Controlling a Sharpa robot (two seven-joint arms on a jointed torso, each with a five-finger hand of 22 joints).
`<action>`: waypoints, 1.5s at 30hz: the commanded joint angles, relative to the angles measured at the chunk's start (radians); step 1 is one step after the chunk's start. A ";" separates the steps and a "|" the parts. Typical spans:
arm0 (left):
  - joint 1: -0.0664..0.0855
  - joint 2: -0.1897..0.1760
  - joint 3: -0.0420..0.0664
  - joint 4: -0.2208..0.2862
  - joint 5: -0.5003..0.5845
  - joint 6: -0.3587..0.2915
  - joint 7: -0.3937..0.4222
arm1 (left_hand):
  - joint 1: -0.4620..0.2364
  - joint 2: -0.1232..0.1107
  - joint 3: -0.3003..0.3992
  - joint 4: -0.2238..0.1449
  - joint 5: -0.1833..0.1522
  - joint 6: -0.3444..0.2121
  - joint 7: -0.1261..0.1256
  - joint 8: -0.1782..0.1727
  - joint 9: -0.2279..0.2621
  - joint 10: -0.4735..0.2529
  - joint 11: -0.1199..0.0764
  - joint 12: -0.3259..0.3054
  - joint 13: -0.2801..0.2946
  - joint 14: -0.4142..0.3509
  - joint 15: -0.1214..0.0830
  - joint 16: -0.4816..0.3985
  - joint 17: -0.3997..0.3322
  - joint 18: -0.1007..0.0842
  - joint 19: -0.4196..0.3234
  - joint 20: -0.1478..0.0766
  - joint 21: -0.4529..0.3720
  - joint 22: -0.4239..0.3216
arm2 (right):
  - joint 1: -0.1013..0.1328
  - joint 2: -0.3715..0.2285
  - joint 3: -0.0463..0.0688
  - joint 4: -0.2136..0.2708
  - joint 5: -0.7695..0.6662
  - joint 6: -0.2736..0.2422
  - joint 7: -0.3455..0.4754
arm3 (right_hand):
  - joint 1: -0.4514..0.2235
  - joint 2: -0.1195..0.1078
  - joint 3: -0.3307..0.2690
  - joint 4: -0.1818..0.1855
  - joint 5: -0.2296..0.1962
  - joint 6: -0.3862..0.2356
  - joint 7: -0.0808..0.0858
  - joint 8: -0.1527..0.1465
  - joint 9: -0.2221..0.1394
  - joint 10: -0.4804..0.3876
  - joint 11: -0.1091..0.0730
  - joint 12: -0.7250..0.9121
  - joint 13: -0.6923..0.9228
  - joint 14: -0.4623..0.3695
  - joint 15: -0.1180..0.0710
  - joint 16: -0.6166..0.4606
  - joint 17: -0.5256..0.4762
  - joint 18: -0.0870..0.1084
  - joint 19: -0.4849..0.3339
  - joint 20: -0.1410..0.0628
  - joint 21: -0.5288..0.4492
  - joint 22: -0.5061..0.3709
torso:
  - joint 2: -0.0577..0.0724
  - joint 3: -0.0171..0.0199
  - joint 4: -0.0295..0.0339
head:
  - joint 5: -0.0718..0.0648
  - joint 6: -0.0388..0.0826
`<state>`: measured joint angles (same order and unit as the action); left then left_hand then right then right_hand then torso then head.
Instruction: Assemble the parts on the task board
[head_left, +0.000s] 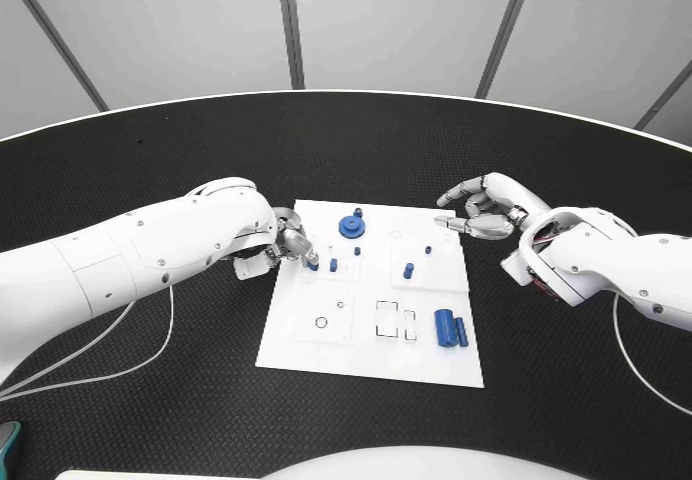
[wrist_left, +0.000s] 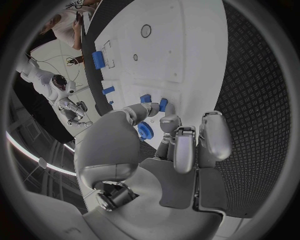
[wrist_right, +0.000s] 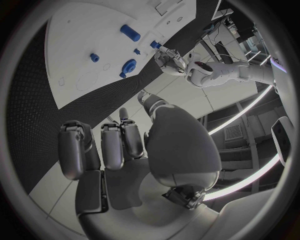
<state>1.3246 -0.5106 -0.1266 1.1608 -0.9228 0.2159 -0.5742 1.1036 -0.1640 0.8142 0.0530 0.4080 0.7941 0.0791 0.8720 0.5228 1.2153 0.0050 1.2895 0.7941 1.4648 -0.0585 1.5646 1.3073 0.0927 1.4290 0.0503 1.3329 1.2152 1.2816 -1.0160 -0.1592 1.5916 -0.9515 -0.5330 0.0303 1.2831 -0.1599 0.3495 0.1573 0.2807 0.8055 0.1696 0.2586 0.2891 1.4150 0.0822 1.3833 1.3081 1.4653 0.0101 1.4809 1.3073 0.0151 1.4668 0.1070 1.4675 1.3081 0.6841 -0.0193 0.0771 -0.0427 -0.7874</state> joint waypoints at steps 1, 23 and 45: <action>0.000 0.003 0.000 -0.003 0.000 0.002 -0.001 | 0.006 0.003 0.118 -0.127 0.006 0.005 0.002 0.001 -0.001 0.004 -0.005 0.005 0.001 0.106 -0.005 0.006 0.264 -0.007 0.000 -0.007 0.001 -0.001 | 0.000 0.000 0.000 0.000 0.000 0.000 0.000 | -0.005 -0.005 0.005 0.001 0.005 0.007 0.000 0.007 -0.002 0.006 -0.002 0.005 0.078 0.062 -0.009 -0.004 0.072 0.015 0.050 -0.005 -0.004 0.165 | 0.000 -0.0003 0.0004 | -0.001 -0.001; 0.000 0.026 0.000 -0.027 0.000 0.011 -0.006 | 0.006 0.003 0.117 -0.127 0.008 0.006 0.001 0.002 0.000 0.004 -0.005 0.004 -0.001 0.106 -0.005 0.006 0.264 -0.008 0.001 -0.007 0.002 -0.001 | 0.000 -0.001 0.000 0.003 0.000 0.000 -0.001 | -0.005 -0.005 0.005 0.001 0.005 0.007 0.000 0.007 -0.002 0.006 -0.002 0.005 0.078 0.062 -0.009 -0.004 0.072 0.015 0.050 -0.005 -0.004 0.165 | 0.001 0.0003 -0.0001 | -0.003 -0.007; 0.000 0.042 -0.001 -0.056 0.006 0.036 -0.013 | 0.003 0.009 0.094 -0.119 -0.004 -0.008 0.006 -0.003 0.001 -0.010 -0.001 -0.006 -0.019 0.106 -0.002 0.006 0.264 -0.009 0.001 -0.006 0.002 0.001 | 0.000 -0.003 0.000 0.006 0.000 0.001 -0.002 | -0.005 -0.005 0.005 0.001 0.005 0.007 0.000 0.007 -0.002 0.006 -0.002 0.005 0.078 0.062 -0.009 -0.004 0.072 0.015 0.050 -0.005 -0.004 0.165 | -0.001 -0.0005 0.0000 | -0.005 -0.012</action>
<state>1.3247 -0.4690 -0.1277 1.1056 -0.9191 0.2499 -0.5866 1.1036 -0.1639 0.8064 0.0437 0.4102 0.7938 0.0862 0.8726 0.5234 1.2115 0.0024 1.2895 0.7750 1.4648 -0.0584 1.5646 1.3078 0.0927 1.4289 0.0503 1.3329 1.2153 1.2816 -1.0187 -0.1592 1.5980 -0.9515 -0.5320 0.0278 1.2831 -0.1599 0.3495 0.1573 0.2807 0.8056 0.1696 0.2586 0.2891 1.4150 0.0822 1.3833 1.3076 1.4653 0.0101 1.4808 1.3077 0.0151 1.4668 0.1071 1.4675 1.3077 0.6835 -0.0197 0.0767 -0.0476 -0.7988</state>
